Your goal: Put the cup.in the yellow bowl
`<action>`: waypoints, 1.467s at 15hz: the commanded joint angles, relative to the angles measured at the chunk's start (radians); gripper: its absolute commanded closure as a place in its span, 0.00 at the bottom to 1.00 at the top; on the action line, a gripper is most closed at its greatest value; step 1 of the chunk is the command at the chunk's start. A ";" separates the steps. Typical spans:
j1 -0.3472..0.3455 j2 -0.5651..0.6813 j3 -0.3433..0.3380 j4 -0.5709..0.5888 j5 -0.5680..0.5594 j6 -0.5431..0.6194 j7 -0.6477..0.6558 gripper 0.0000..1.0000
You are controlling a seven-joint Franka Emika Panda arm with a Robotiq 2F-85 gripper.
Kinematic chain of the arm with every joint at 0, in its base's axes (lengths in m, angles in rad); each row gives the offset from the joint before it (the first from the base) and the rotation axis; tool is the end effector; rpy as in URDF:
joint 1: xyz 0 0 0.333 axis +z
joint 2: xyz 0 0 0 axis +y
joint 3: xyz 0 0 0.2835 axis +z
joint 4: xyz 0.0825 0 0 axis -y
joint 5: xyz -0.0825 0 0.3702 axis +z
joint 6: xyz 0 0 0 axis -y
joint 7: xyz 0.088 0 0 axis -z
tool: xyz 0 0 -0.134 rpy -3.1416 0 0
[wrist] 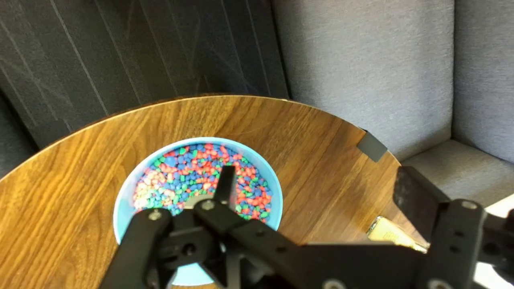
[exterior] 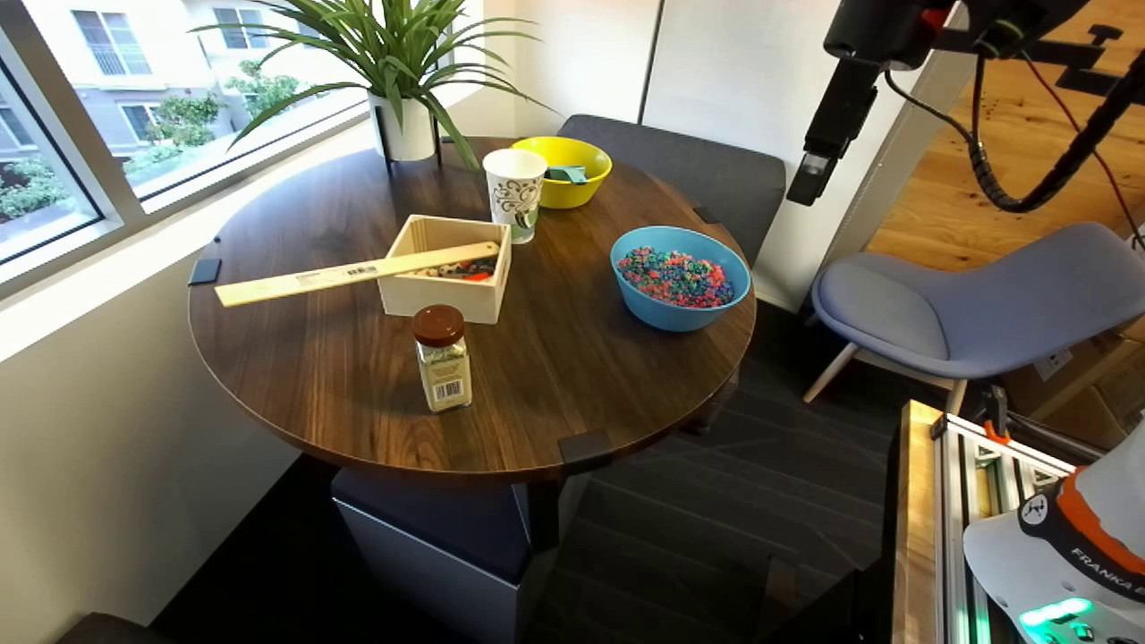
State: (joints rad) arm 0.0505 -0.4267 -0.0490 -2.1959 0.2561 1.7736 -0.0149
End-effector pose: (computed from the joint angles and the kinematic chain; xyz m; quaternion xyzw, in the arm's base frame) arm 0.4262 0.0278 0.5035 -0.9907 0.0152 -0.0023 0.1352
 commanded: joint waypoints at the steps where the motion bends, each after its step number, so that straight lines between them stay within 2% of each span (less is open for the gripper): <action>1: -0.029 0.040 -0.004 0.035 -0.001 -0.047 0.002 0.00; 9: -0.040 0.031 0.003 0.018 0.003 -0.015 -0.003 0.00; 13: -0.095 0.089 0.015 0.101 -0.044 0.042 0.183 0.00; 16: -0.134 0.148 0.013 0.209 -0.113 0.022 0.296 0.00; 18: -0.149 0.228 0.012 0.329 -0.162 -0.019 0.349 0.00; 22: -0.127 0.411 0.004 0.569 -0.172 -0.099 0.315 0.00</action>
State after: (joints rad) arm -0.0872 -0.1750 -0.0505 -1.8235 0.0916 1.7623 0.3072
